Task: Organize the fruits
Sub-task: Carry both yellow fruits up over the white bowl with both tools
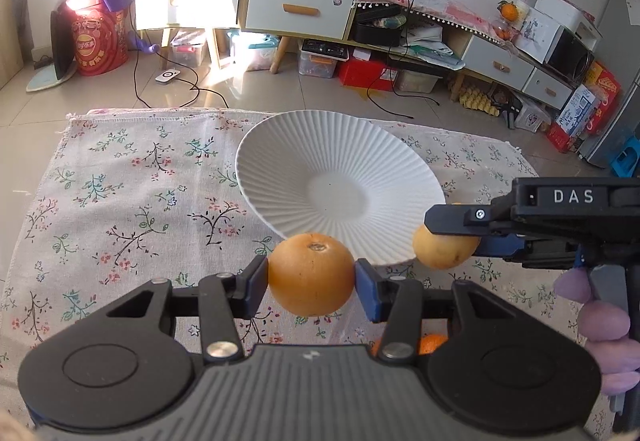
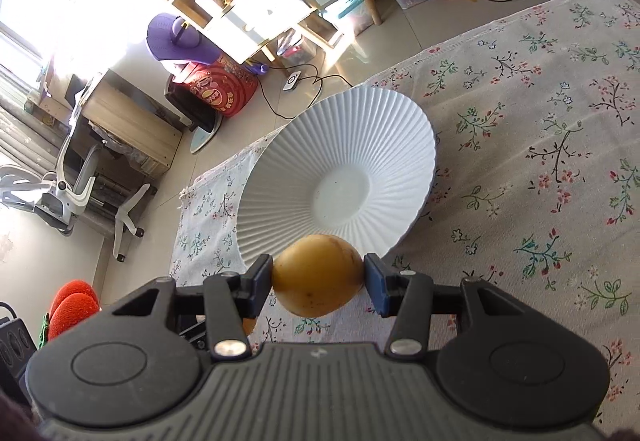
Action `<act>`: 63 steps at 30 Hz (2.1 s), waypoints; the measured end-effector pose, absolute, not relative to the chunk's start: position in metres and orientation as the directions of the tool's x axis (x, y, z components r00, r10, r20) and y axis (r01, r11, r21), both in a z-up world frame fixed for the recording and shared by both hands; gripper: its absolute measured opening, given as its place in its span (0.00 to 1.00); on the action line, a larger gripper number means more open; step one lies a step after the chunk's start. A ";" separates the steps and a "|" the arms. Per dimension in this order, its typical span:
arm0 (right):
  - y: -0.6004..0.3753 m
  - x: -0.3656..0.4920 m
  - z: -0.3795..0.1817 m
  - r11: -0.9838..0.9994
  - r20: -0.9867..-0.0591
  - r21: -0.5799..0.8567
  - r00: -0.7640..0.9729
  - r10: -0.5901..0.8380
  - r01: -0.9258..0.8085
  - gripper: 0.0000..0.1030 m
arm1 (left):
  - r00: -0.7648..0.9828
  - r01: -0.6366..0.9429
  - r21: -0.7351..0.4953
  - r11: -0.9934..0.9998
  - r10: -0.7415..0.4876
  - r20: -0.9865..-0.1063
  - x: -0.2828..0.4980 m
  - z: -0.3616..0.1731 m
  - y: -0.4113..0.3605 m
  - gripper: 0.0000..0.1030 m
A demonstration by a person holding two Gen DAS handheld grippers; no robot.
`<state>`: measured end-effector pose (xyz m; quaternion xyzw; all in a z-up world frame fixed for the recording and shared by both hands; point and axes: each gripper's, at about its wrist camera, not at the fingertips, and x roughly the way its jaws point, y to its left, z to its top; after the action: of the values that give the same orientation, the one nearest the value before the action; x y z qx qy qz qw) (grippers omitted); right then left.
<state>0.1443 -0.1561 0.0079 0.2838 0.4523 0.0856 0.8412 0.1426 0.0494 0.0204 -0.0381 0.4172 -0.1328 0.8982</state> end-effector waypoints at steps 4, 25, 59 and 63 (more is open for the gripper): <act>-0.162 0.154 0.004 0.824 -0.709 0.549 0.600 0.371 0.139 0.44 | 0.647 0.210 -0.178 0.961 -0.274 -0.711 0.154 0.024 0.039 0.12; -0.150 0.167 0.006 0.901 -0.760 0.429 0.565 0.321 0.065 0.44 | 0.545 0.307 -0.011 0.952 -0.185 -0.818 0.153 -0.003 0.036 0.34; -0.164 0.180 -0.002 0.891 -0.744 0.440 0.600 0.294 0.110 0.44 | 0.644 0.324 -0.016 0.946 -0.233 -0.729 0.186 0.017 0.005 0.21; -0.162 0.188 -0.007 0.896 -0.741 0.430 0.610 0.281 0.111 0.44 | 0.652 0.318 -0.009 0.948 -0.226 -0.724 0.201 0.005 -0.007 0.21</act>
<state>0.1883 -0.1619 -0.0071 0.2230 0.4388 0.0488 0.8691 0.2007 -0.0067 0.0048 0.0594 0.3891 -0.1498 0.9070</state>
